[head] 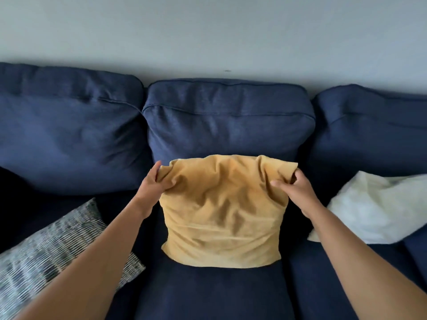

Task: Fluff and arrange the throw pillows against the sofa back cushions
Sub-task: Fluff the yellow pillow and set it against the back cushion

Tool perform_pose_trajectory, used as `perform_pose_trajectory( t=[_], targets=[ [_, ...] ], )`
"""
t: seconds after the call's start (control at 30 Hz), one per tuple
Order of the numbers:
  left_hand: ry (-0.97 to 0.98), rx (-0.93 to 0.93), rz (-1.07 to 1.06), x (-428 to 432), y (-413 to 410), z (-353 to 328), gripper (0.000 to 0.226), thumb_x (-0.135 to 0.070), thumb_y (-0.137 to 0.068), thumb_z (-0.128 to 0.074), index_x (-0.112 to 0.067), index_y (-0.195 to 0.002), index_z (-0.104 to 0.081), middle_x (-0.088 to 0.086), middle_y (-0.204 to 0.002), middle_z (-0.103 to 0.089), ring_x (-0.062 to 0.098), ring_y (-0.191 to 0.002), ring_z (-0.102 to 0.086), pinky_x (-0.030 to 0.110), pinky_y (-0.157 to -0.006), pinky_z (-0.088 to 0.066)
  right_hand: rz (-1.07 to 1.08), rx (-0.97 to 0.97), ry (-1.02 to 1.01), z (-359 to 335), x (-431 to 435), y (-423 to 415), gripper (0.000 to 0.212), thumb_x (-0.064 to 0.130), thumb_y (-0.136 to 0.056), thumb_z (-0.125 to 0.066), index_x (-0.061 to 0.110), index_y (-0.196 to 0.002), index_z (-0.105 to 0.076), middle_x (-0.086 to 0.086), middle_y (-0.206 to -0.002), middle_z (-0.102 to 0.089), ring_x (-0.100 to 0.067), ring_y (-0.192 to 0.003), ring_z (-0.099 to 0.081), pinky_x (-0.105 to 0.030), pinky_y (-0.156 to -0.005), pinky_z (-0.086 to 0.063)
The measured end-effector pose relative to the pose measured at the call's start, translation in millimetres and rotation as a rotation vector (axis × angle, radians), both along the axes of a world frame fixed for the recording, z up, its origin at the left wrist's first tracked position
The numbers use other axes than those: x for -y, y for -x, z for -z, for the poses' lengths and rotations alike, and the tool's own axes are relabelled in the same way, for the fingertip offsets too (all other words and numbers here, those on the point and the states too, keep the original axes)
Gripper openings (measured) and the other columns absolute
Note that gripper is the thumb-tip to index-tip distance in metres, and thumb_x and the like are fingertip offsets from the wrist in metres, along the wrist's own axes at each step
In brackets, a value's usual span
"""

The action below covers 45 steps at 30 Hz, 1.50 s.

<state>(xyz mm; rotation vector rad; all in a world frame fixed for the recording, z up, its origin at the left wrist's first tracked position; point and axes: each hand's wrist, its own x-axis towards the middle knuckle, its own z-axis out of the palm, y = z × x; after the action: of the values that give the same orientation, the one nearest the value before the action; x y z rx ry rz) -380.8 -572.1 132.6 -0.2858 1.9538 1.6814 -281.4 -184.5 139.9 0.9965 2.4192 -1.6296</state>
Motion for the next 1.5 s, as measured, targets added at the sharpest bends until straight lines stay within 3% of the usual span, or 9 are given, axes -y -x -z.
perform_pose_trajectory(
  t=[0.13,0.43,0.63,0.77,0.83,0.97,1.13,1.33,1.5],
  targets=[
    [0.142,-0.079,-0.307,-8.1,-0.1,-4.0,0.011,-0.009,-0.093,-0.07,-0.018,-0.098,-0.072,0.001,-0.097,-0.072,0.019,-0.097,-0.067,0.02,-0.073,-0.051,0.097,-0.08,-0.063,0.4,-3.0,2.8,0.009,0.028,-0.086,-0.071,0.028,-0.095,-0.069,0.005,-0.097,-0.071,-0.014,-0.092,-0.067,-0.031,-0.077,-0.053],
    [0.048,-0.345,-0.596,-10.7,22.6,-43.6,0.027,-0.036,-0.085,-0.078,-0.025,-0.067,-0.062,-0.02,-0.054,-0.054,0.001,-0.057,-0.048,0.029,-0.06,-0.045,0.309,-0.255,0.085,-14.6,-40.8,5.6,0.02,0.024,-0.094,-0.063,0.033,-0.081,-0.074,0.008,-0.085,-0.072,-0.013,-0.087,-0.065,-0.04,-0.083,-0.056],
    [0.082,-0.183,-0.547,-13.9,22.7,-23.2,0.026,-0.053,-0.091,-0.066,-0.028,-0.093,-0.061,-0.008,-0.093,-0.063,0.008,-0.085,-0.058,0.04,-0.09,-0.052,0.25,-0.168,0.155,-1.2,-14.9,9.9,0.022,0.038,-0.094,-0.057,0.029,-0.112,-0.065,0.007,-0.115,-0.066,-0.016,-0.112,-0.06,-0.035,-0.089,-0.049],
    [0.304,-0.389,-0.317,-10.6,18.1,-23.6,0.086,-0.051,-0.087,-0.071,-0.049,-0.154,-0.017,-0.004,-0.152,-0.046,0.02,-0.136,-0.046,0.047,-0.114,-0.037,0.268,-0.314,0.196,-6.9,0.1,11.9,0.041,0.048,-0.089,-0.064,0.032,-0.125,-0.056,0.016,-0.117,-0.063,0.002,-0.106,-0.06,-0.02,-0.082,-0.045],
    [0.589,-0.637,-0.169,-15.4,10.7,-21.7,0.098,-0.038,-0.088,-0.073,-0.045,-0.158,-0.004,0.0,-0.15,-0.049,0.023,-0.136,-0.045,0.049,-0.112,-0.035,0.261,-0.313,0.122,-8.4,7.2,13.5,0.029,0.04,-0.09,-0.066,0.032,-0.118,-0.063,0.016,-0.108,-0.067,0.001,-0.1,-0.062,-0.018,-0.08,-0.046],
    [0.63,-0.765,-0.152,-20.8,10.5,-19.5,0.071,-0.021,-0.096,-0.065,-0.04,-0.155,-0.032,-0.005,-0.11,-0.06,0.014,-0.101,-0.054,0.03,-0.087,-0.043,0.289,-0.365,-0.066,-11.0,6.5,17.9,0.017,0.029,-0.093,-0.064,0.027,-0.076,-0.065,0.01,-0.074,-0.063,-0.001,-0.069,-0.057,-0.023,-0.067,-0.045],
    [0.57,-0.705,-0.19,-25.1,28.9,-27.8,0.044,-0.025,-0.095,-0.067,-0.036,-0.137,-0.06,-0.018,-0.112,-0.057,0.002,-0.103,-0.053,0.001,-0.08,-0.03,0.397,-0.401,-0.163,-15.0,-4.1,16.0,0.016,0.027,-0.094,-0.062,0.019,-0.102,-0.073,0.014,-0.084,-0.067,-0.009,-0.087,-0.066,-0.023,-0.078,-0.048],
    [0.858,-0.755,-0.093,-29.3,23.0,-29.9,0.05,-0.023,-0.095,-0.064,-0.028,-0.144,-0.054,0.007,-0.131,-0.055,0.03,-0.124,-0.05,0.042,-0.101,-0.039,0.285,-0.357,-0.345,-23.6,13.8,16.0,0.026,0.024,-0.094,-0.06,0.024,-0.12,-0.063,0.011,-0.108,-0.067,-0.013,-0.1,-0.062,-0.035,-0.091,-0.05],
    [1.032,-1.238,0.264,-55.1,-13.9,-17.8,0.06,-0.049,-0.096,-0.047,-0.029,-0.152,-0.039,0.018,-0.164,-0.027,0.038,-0.152,-0.02,0.056,-0.122,-0.005,-0.116,-0.497,-0.991,-28.4,34.9,15.2,0.055,0.029,-0.094,-0.057,0.019,-0.146,-0.042,-0.007,-0.156,-0.037,-0.024,-0.146,-0.032,-0.049,-0.112,-0.023]
  ],
)
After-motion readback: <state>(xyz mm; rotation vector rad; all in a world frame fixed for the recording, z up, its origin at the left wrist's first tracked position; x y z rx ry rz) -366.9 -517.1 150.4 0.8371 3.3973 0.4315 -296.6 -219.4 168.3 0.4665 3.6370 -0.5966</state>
